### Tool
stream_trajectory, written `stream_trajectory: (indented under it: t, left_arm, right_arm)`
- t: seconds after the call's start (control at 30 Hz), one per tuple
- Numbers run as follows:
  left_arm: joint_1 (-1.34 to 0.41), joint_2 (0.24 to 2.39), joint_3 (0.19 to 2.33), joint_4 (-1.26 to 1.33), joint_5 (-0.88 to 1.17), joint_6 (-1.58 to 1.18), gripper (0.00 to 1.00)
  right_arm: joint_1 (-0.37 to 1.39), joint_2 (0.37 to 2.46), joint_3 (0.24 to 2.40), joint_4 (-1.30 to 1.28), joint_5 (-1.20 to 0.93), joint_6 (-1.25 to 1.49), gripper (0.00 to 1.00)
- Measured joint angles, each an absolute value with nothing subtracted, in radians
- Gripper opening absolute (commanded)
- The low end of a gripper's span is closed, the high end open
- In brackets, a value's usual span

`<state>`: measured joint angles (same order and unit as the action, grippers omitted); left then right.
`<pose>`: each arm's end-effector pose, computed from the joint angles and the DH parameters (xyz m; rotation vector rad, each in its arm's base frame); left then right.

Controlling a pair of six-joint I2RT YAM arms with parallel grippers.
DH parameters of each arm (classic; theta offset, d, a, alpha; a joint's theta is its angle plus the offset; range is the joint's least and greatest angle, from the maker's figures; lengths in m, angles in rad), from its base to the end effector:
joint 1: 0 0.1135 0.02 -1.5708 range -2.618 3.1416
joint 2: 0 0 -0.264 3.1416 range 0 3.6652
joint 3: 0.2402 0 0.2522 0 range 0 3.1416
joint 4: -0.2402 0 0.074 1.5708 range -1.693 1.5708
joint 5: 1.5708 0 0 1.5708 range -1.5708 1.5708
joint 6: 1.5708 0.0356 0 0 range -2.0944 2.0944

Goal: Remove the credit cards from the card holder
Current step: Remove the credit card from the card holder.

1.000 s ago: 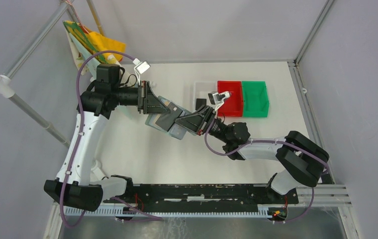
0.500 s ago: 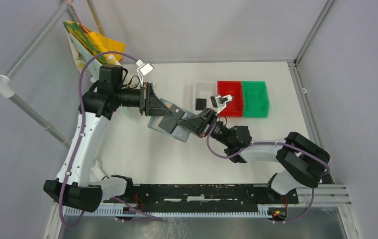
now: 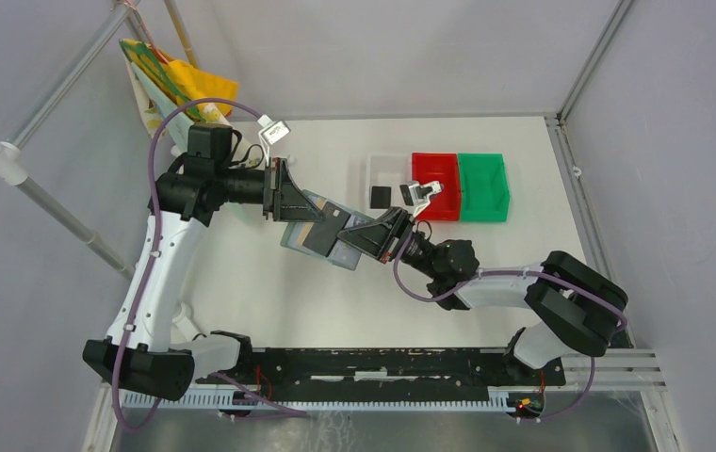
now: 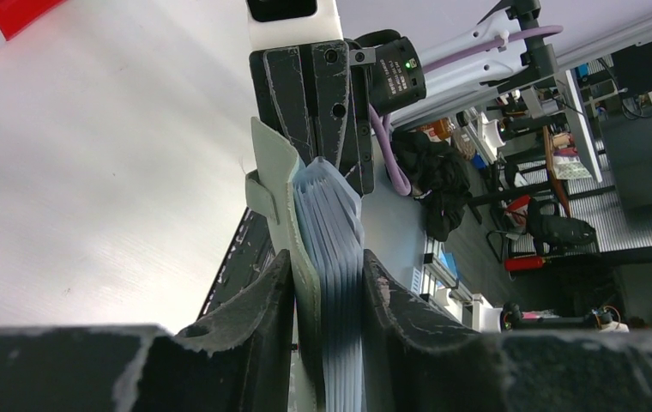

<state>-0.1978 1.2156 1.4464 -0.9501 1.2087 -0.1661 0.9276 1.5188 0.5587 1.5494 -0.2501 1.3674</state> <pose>0.2073 -0.0755 0.4184 0.6745 2.0400 -1.5608 0.1645 0.2342 0.2712 -0.0142 1.2713 2.1756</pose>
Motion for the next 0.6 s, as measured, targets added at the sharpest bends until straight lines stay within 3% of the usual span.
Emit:
stream_trajectory:
  t: [0.33, 0.6]
  left_arm:
    - [-0.203, 1.224, 1.448, -0.971, 1.208, -0.167, 0.17]
    - [-0.204, 1.234, 1.46, -0.978, 1.206, -0.167, 0.24]
  right_arm:
    - [0.928, 1.496, 0.535, 1.548, -0.249, 1.366, 0.0]
    - [0.928, 1.495, 0.535, 1.549, -0.25, 1.364, 0.0]
